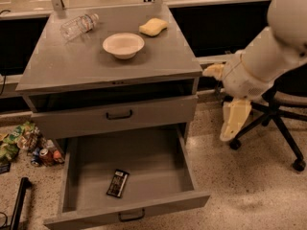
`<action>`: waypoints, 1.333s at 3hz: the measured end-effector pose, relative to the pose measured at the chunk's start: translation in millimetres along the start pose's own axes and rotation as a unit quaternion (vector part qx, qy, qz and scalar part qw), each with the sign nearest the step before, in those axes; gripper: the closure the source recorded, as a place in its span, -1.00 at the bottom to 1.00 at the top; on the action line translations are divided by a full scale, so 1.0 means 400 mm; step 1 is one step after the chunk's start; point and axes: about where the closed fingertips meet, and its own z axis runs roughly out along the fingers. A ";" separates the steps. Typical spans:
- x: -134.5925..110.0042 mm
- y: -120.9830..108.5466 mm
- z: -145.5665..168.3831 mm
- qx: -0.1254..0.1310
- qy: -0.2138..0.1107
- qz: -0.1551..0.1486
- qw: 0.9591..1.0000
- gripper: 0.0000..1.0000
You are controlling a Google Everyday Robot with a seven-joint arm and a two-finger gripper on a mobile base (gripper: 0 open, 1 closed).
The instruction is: Pick rxbar chocolate from middle drawer and place on counter
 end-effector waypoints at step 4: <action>-0.076 0.088 0.303 -0.050 -0.137 -0.088 0.985 -1.00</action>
Offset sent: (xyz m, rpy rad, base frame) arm -0.0061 0.0918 -0.1601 0.2852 0.0926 0.3889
